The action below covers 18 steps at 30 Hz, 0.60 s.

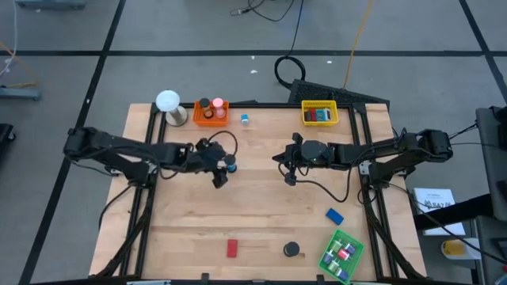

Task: Pick & Place Office items
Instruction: Put the black hourglass into the orange basket

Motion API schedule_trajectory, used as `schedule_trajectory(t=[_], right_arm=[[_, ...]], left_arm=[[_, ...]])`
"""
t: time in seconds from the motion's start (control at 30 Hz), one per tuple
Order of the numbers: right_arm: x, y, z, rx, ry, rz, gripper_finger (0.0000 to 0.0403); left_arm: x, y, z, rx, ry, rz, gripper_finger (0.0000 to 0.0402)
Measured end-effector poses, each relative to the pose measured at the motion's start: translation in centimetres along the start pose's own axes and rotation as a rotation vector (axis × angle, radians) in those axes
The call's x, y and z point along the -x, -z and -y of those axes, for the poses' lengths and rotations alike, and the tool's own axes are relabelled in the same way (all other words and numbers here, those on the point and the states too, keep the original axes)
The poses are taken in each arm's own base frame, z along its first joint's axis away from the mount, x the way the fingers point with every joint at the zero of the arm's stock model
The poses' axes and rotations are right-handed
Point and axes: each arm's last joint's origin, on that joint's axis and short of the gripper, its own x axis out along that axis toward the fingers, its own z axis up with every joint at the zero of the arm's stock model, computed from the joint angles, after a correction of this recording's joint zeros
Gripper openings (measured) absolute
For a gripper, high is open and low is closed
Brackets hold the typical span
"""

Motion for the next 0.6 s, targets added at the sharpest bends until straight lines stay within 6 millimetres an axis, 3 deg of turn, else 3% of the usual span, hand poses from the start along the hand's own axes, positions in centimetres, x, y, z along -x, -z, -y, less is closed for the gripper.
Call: schedule_trajectory(t=[0.27,0.6], right_arm=[[0.0,0.0,0.0,0.0,0.0,0.0,0.0],[0.0,0.0,0.0,0.0,-0.001,0.0,0.0]], left_arm=[[-1.8,-0.4,-1.3,0.008,-0.056,-0.084,0.0289],[-3.7,-0.4,-1.8,-0.013,-0.048,-0.123,0.0342]])
